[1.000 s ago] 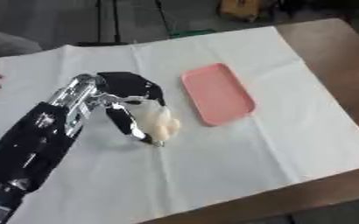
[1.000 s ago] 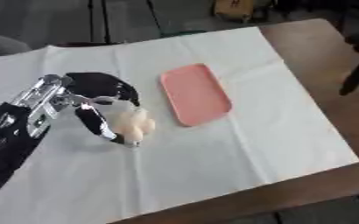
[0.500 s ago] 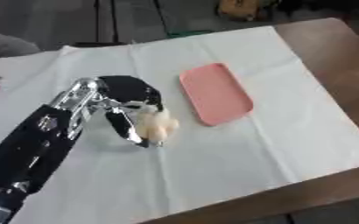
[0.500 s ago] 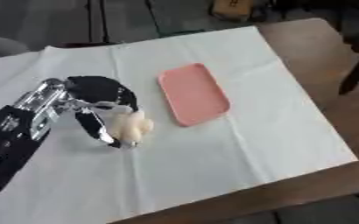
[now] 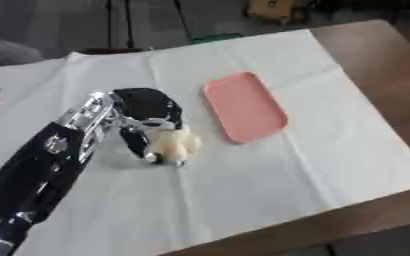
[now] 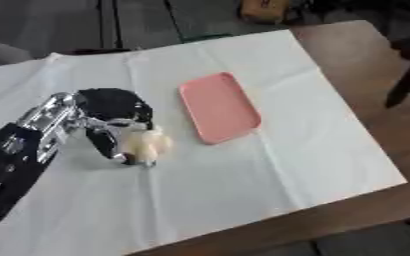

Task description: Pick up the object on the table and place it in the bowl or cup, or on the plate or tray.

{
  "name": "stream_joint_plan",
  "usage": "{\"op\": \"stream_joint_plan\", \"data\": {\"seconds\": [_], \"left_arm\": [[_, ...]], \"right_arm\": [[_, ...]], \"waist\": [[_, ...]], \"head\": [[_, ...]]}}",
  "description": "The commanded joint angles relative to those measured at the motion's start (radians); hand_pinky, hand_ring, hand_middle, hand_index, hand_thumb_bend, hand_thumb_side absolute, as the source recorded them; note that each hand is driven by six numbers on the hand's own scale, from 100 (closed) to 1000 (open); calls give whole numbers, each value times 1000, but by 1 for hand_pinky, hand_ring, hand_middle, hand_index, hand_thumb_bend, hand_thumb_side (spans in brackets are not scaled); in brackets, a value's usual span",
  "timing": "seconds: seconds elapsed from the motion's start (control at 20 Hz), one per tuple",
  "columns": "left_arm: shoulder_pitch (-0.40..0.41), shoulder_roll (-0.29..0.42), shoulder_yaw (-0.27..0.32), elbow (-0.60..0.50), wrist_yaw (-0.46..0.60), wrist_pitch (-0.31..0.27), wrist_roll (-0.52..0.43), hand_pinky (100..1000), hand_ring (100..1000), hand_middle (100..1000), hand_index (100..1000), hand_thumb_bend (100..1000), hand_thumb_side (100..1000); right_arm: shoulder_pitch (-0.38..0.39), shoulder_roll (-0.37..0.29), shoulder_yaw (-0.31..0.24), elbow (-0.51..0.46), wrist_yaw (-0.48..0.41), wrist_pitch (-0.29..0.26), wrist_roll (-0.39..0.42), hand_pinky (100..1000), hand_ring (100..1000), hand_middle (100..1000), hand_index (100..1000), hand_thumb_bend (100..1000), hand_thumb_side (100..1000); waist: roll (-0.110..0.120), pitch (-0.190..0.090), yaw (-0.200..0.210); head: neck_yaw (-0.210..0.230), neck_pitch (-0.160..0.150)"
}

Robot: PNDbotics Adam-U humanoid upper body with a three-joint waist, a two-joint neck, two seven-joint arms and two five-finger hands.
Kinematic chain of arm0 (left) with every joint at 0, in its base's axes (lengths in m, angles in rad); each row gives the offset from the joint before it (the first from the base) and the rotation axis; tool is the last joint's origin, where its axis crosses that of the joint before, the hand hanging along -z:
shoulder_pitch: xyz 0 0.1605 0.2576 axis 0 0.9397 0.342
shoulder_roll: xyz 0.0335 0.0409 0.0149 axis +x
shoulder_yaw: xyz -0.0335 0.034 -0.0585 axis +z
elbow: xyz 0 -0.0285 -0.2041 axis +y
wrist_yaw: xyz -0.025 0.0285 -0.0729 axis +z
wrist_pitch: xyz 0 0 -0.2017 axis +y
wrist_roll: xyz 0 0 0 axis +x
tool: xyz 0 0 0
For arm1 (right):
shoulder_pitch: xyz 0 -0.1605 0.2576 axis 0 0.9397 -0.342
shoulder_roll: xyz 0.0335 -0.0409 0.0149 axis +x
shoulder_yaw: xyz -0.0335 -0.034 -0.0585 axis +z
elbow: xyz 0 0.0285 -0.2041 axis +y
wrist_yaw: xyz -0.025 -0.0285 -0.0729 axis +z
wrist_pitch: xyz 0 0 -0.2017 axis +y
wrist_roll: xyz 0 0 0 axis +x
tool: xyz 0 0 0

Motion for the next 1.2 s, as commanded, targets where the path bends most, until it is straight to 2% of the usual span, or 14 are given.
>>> {"op": "stream_joint_plan", "data": {"seconds": [0.05,0.1,0.2,0.5,0.85,1.0,1.2], "left_arm": [[-11,6,20,10,12,22,26,786,711,570,646,163,294],[-11,6,23,16,25,26,21,783,703,561,634,122,286],[-9,5,29,25,54,33,0,780,693,552,624,102,283],[-21,11,43,-15,155,48,-53,778,691,564,637,100,262],[-96,-2,49,-85,254,104,-7,777,700,587,667,100,233],[-108,-11,44,-80,256,121,26,777,702,595,676,115,226],[-131,-42,50,-52,226,140,83,775,707,616,696,147,223]], "right_arm": [[-12,-10,-7,-5,-4,-2,2,378,387,751,686,100,705],[-12,-10,-6,-5,-4,-2,2,378,387,751,686,100,705],[-12,-10,-6,-5,-4,-2,2,378,387,751,686,100,704],[-12,-10,-6,-5,-5,-3,2,378,387,751,686,100,703],[-17,-12,0,-6,-8,-3,7,379,387,751,686,100,703],[-20,-13,2,-5,-10,-3,10,379,387,751,686,100,704],[-32,-14,8,-7,-13,-2,17,379,386,751,686,100,704]], "waist": [[-5,-11,0],[-4,-12,0],[-5,-12,0],[-6,-13,-1],[-4,-14,-21],[-1,-13,-28],[8,-6,-64]], "head": [[-1,-9],[-1,-9],[-2,-9],[-3,-7],[9,-10],[12,-12],[21,-21]]}}
